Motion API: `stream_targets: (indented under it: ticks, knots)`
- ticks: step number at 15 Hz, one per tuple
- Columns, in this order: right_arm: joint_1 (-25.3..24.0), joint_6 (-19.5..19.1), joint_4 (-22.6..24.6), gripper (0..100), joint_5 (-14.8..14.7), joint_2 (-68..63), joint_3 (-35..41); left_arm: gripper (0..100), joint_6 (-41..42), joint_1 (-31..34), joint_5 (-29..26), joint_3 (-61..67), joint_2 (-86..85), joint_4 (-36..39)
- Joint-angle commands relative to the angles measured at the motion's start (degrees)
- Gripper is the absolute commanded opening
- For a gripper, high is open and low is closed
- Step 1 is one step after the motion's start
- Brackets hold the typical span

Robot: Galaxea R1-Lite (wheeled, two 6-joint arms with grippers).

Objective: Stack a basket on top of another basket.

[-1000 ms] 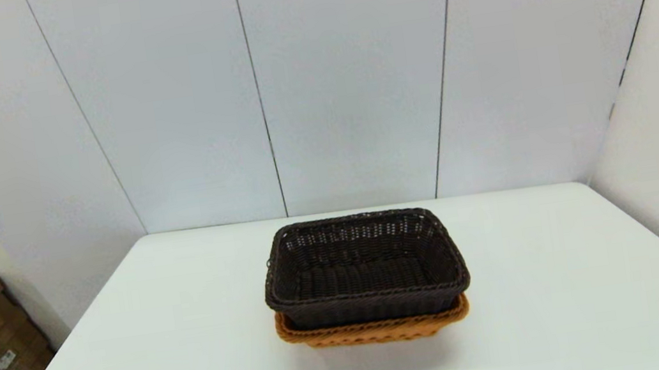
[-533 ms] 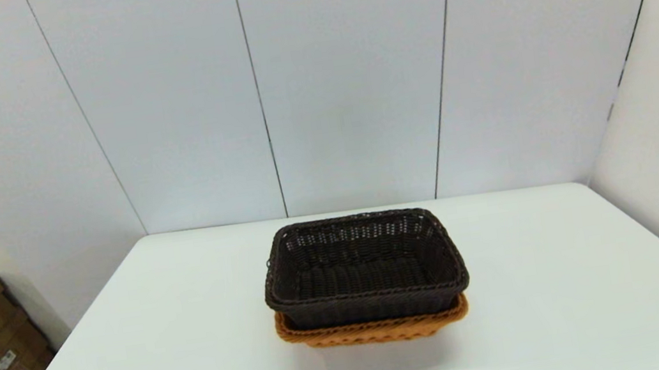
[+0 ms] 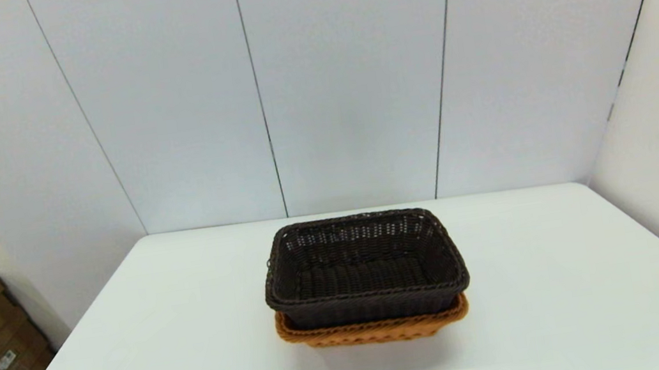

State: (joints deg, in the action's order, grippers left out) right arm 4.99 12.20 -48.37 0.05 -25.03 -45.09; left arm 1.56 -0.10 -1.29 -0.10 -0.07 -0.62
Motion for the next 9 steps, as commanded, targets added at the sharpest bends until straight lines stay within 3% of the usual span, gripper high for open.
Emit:
stream_targets:
  ticks: [1, 7, 9]
  knots:
    - [0.2, 0.01, -0.23, 100, 0.21, 6.83, 3.78, 100, 0.02, 0.01, -0.03, 0.01, -0.01, 0.01]
    - [-0.59, 0.81, 0.21, 100, 0.3, 8.77, 5.98, 100, 0.02, 0.01, -0.03, 0.01, -0.01, 0.01]
    - [-4.55, 0.72, 0.3, 100, 0.04, 10.7, 6.51, 100, 0.02, 0.01, -0.03, 0.01, -0.01, 0.01]
